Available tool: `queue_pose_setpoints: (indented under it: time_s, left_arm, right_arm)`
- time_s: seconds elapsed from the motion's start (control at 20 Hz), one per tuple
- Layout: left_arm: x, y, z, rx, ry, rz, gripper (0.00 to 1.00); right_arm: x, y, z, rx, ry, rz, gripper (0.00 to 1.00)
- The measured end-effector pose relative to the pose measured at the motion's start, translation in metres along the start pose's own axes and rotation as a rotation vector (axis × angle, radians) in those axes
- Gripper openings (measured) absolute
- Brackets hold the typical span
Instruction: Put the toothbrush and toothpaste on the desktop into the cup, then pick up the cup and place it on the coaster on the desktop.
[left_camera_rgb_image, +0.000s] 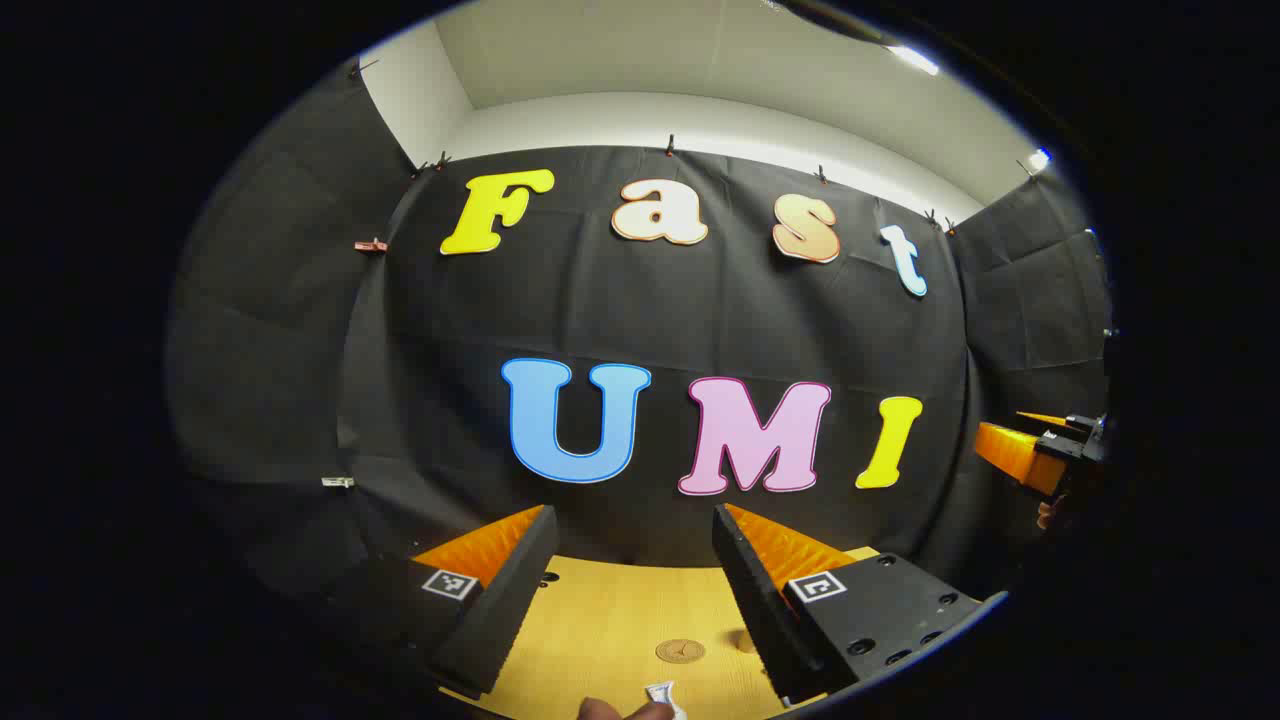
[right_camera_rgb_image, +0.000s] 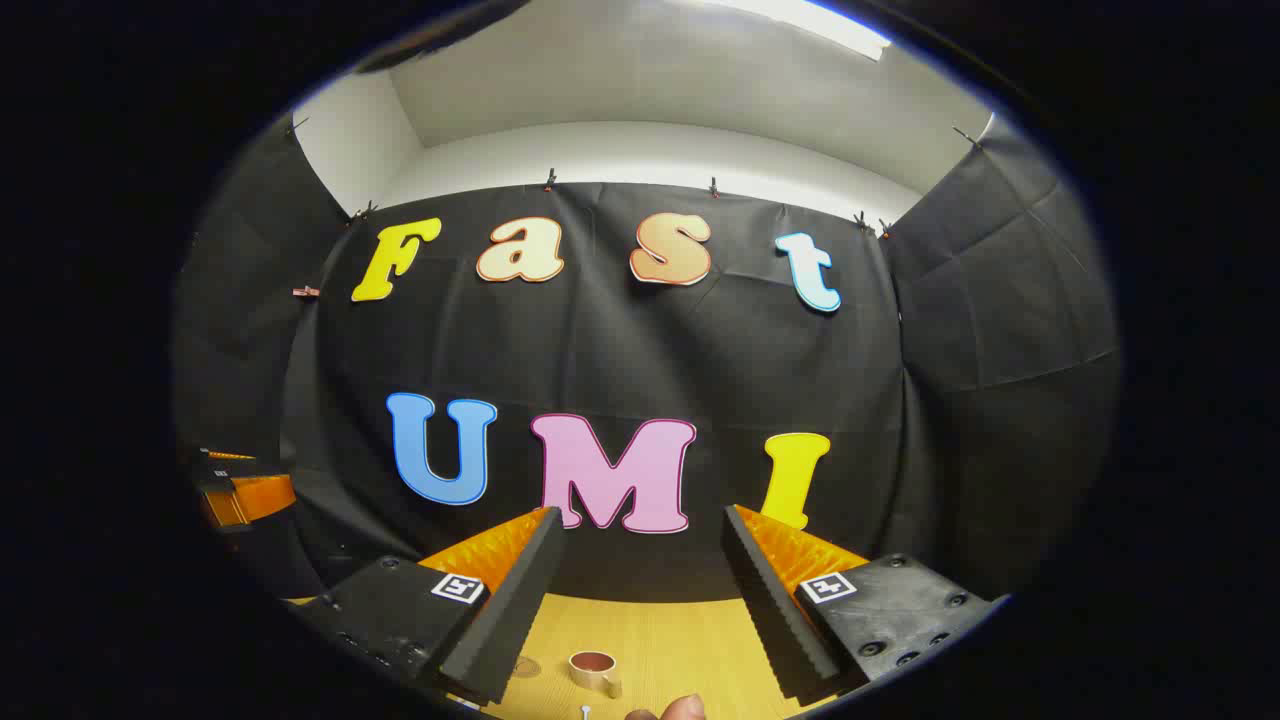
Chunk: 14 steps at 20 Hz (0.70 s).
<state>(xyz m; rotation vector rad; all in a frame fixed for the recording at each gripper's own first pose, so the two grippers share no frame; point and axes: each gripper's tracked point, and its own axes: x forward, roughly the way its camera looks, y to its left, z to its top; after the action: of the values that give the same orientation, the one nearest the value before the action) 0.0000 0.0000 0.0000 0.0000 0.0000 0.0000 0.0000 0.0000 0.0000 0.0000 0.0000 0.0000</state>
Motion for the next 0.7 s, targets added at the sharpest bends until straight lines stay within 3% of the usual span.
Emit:
queue_pose_setpoints:
  time_s: [0.7]
  left_arm:
    - [0.032, -0.020, -0.054, 0.013, 0.117, -0.045, 0.97]
  right_arm:
    - [0.028, 0.009, -0.041, -0.027, 0.061, 0.028, 0.97]
